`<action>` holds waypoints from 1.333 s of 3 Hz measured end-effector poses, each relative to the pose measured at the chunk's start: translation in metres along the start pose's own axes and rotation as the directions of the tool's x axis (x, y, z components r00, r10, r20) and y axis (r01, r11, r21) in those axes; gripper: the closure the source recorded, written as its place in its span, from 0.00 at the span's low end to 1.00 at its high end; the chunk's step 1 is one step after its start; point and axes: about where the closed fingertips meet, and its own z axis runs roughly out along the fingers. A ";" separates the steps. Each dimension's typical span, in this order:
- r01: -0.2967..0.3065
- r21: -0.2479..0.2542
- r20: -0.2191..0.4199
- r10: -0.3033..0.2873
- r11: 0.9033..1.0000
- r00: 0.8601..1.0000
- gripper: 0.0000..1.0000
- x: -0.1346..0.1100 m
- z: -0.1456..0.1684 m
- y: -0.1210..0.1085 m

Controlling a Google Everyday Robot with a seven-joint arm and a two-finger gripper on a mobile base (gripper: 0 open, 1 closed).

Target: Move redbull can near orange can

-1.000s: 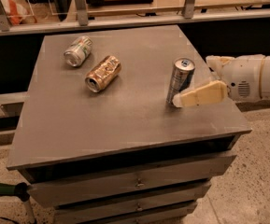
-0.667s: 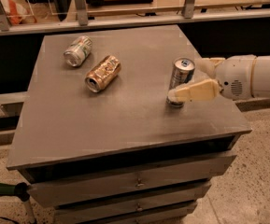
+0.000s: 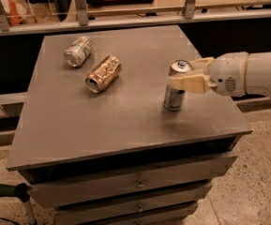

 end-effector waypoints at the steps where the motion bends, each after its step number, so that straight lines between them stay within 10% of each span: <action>1: 0.025 0.007 0.007 -0.026 1.000 1.000 0.87 -0.012 0.009 -0.009; 4: 0.106 0.064 0.002 -0.107 0.992 0.994 1.00 -0.061 0.069 -0.053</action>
Offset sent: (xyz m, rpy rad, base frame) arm 0.0699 0.0281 0.0311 -0.0746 -0.1197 -0.0102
